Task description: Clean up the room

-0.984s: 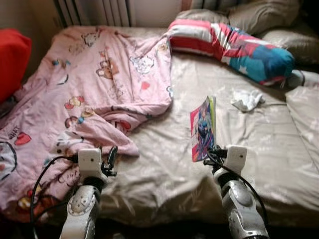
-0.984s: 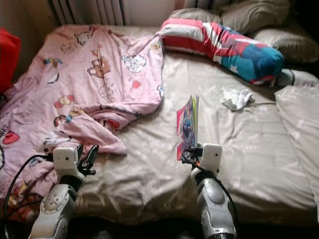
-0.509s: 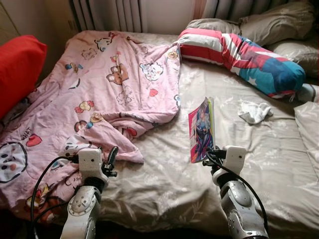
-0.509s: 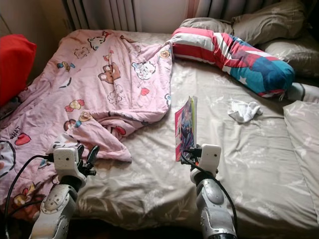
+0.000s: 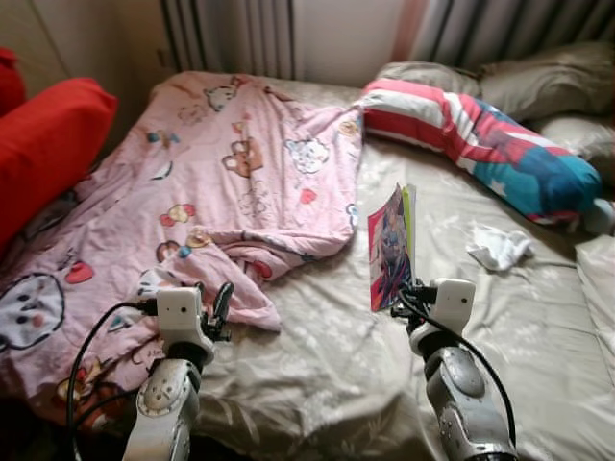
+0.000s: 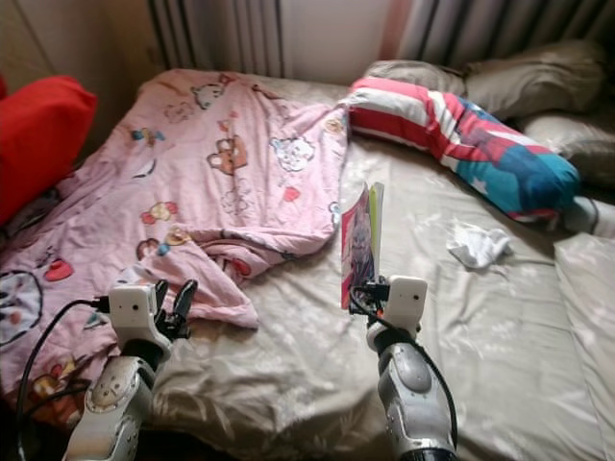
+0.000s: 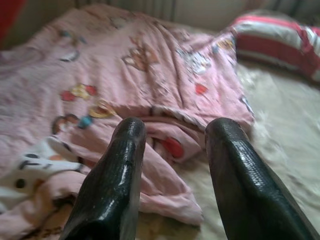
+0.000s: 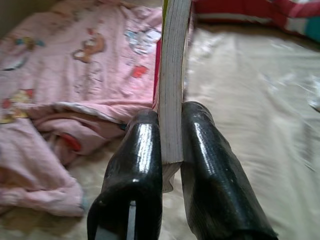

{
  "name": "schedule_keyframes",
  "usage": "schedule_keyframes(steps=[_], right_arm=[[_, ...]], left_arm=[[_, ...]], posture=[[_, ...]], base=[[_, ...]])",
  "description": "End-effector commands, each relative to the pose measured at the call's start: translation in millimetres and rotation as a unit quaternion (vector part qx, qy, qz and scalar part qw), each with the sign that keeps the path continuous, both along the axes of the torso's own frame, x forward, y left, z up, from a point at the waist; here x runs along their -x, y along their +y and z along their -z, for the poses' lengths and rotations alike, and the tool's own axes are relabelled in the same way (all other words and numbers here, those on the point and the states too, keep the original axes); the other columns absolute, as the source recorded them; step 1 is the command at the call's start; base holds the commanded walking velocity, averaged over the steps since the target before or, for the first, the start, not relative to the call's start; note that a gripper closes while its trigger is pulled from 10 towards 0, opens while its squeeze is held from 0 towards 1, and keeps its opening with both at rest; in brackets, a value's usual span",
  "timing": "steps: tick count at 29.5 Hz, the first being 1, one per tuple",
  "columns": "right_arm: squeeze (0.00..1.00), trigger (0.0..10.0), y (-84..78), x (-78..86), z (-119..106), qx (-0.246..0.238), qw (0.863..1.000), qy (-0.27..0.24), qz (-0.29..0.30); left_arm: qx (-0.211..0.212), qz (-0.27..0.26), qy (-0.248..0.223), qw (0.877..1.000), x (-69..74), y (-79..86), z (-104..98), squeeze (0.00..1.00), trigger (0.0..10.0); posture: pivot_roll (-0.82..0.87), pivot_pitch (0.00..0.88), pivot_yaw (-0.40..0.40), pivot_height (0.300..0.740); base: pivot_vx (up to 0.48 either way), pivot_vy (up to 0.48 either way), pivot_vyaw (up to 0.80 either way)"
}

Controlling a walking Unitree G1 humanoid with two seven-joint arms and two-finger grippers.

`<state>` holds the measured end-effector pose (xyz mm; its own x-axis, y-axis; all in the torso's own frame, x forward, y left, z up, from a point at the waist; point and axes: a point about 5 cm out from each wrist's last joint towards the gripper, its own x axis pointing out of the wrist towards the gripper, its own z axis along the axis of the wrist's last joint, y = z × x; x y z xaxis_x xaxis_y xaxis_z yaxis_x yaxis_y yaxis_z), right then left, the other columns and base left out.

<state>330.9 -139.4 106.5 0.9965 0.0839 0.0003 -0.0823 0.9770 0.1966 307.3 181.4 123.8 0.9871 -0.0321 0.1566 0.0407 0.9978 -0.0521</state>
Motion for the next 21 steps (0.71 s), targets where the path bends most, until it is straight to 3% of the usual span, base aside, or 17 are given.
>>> schedule_keyframes(steps=[1, 11, 21], right_arm=[[0.00, 10.0, -0.4, -0.7, -4, 0.005, 1.000, -0.024, 0.003], [0.00, 10.0, -5.5, -10.0, -14, 0.005, 0.998, -0.048, 0.027], [0.00, 10.0, -3.4, -5.3, -8, -0.003, 0.998, -0.052, 0.046]], left_arm=[[0.001, 0.002, 0.016, 1.000, -1.0, -1.0, 10, 0.00, 10.0], [-0.003, 0.030, 0.002, 1.000, -16.6, -5.9, -4, 0.00, 10.0], [-0.015, 0.038, 0.005, 0.999, -19.9, -0.8, -6, 0.00, 10.0]], posture=[[0.08, 0.059, -0.067, 0.740], [0.08, 0.056, -0.032, 0.740], [0.07, 0.079, 0.002, 0.740]], base=[[0.000, 0.000, 0.00], [0.000, 0.000, 0.00], [0.000, 0.000, 0.00]])
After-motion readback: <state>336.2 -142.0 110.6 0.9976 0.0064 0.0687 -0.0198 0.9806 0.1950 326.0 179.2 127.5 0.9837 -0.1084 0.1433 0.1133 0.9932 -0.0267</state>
